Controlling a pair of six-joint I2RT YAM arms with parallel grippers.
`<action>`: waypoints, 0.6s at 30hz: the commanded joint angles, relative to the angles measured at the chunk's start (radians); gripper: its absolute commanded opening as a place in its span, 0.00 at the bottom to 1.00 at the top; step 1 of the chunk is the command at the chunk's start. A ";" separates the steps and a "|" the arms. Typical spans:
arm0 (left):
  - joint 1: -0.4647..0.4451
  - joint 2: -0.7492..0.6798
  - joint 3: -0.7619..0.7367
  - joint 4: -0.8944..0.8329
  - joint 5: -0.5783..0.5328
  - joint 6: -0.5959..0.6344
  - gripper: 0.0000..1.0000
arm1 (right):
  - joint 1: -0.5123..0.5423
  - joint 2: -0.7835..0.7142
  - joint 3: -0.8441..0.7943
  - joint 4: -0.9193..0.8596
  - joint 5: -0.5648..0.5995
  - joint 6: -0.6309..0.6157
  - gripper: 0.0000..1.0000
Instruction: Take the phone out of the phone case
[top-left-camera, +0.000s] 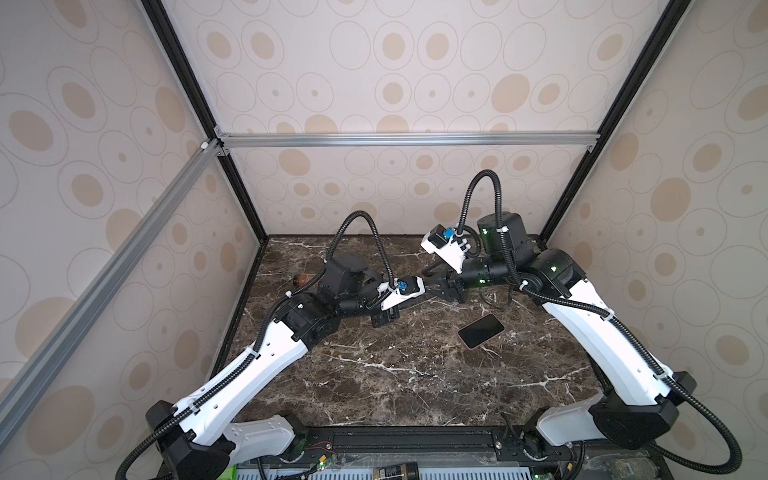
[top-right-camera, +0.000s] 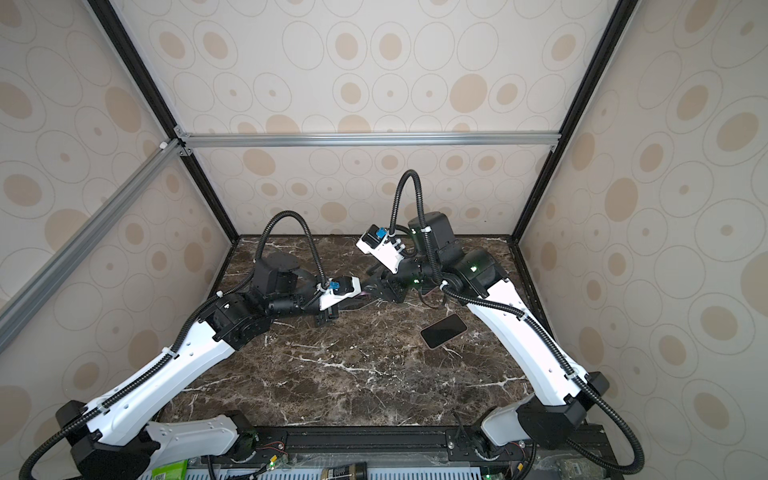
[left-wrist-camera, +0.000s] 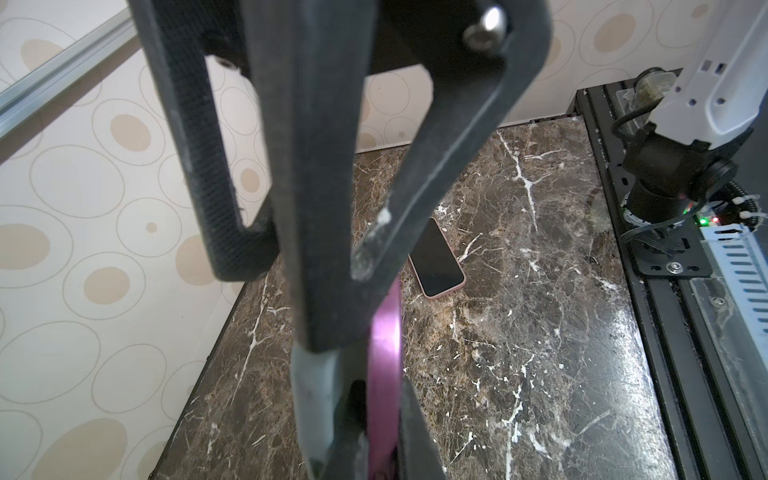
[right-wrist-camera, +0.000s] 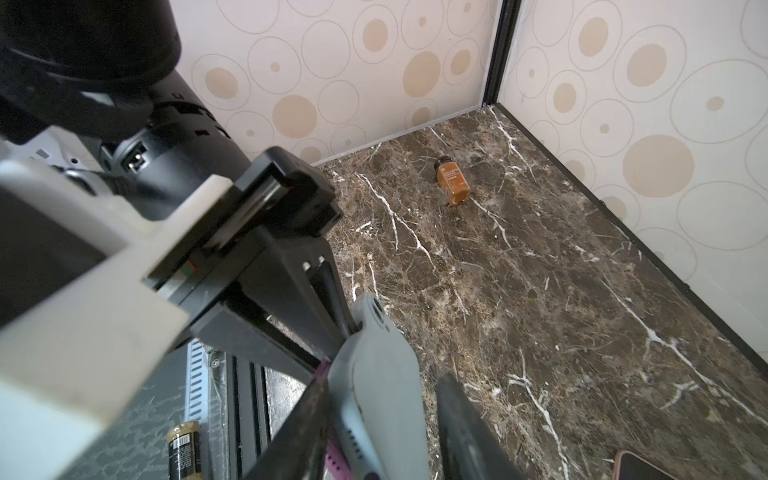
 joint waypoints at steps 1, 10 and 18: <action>-0.016 -0.030 0.059 0.070 0.045 0.044 0.00 | -0.009 0.032 0.006 -0.084 0.104 -0.059 0.44; -0.020 -0.026 0.059 0.076 0.063 0.046 0.00 | -0.008 0.071 0.010 -0.114 0.074 -0.088 0.47; -0.022 -0.035 0.042 0.089 0.043 0.039 0.00 | -0.010 0.094 0.011 -0.136 0.042 -0.088 0.48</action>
